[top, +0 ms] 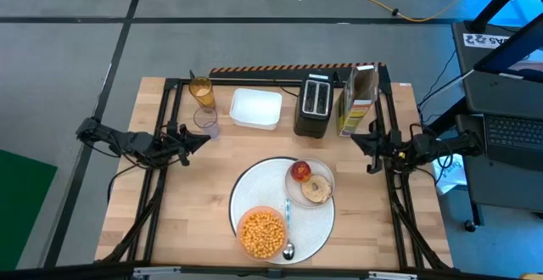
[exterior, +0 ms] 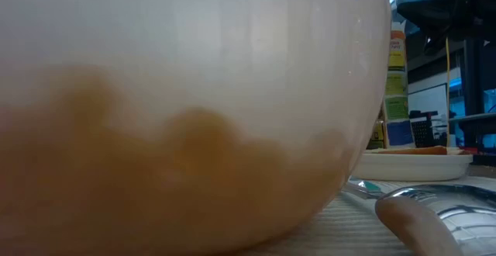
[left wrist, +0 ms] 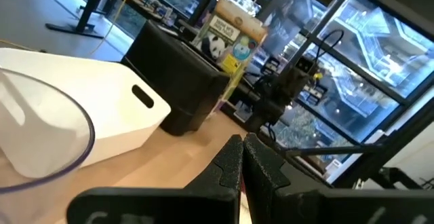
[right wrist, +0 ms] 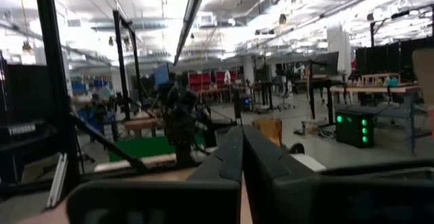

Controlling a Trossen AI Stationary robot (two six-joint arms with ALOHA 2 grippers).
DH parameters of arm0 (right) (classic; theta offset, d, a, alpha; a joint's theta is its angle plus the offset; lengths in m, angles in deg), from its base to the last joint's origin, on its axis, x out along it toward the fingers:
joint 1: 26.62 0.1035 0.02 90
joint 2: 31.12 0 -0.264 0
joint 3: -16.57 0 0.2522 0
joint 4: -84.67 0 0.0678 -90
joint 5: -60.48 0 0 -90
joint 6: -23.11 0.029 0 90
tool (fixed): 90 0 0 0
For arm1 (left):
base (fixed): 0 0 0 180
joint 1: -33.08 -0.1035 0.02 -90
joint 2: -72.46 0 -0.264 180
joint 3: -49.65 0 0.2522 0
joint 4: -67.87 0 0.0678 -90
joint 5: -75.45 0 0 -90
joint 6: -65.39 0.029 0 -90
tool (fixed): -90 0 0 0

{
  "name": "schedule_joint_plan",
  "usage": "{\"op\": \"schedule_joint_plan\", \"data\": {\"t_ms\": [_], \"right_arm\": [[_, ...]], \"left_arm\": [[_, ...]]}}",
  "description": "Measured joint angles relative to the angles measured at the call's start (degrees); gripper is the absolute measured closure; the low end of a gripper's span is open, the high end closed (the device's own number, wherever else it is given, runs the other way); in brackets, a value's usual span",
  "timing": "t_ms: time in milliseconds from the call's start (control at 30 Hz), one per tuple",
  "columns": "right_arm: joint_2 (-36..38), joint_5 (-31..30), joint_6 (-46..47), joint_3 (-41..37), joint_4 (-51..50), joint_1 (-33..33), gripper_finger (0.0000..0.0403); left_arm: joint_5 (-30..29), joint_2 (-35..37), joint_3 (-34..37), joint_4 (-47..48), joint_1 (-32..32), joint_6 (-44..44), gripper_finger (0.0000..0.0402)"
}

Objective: Arrange a breakfast setting
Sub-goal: Return to Home Position

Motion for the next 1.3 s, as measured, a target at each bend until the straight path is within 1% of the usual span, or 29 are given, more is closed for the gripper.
{"op": "schedule_joint_plan", "data": {"t_ms": [200, 467, 1300], "right_arm": [[-0.01, 0.02, -0.02, 0.0, -5.19, 0.0, 0.0403], [-0.03, 0.02, -0.01, 0.0, -14.65, 0.0, 0.0403], [-0.31, 0.04, -0.04, 0.07, -15.27, 0.0, 0.0403]], "left_arm": [[-0.01, 0.0, 0.0, 0.63, 0.0, 0.02, 0.0401], [-0.01, 0.0, 0.01, 0.66, 0.0, 0.02, 0.0401], [0.0, 0.0, 0.02, 0.71, 0.0, 0.04, 0.0401]]}}
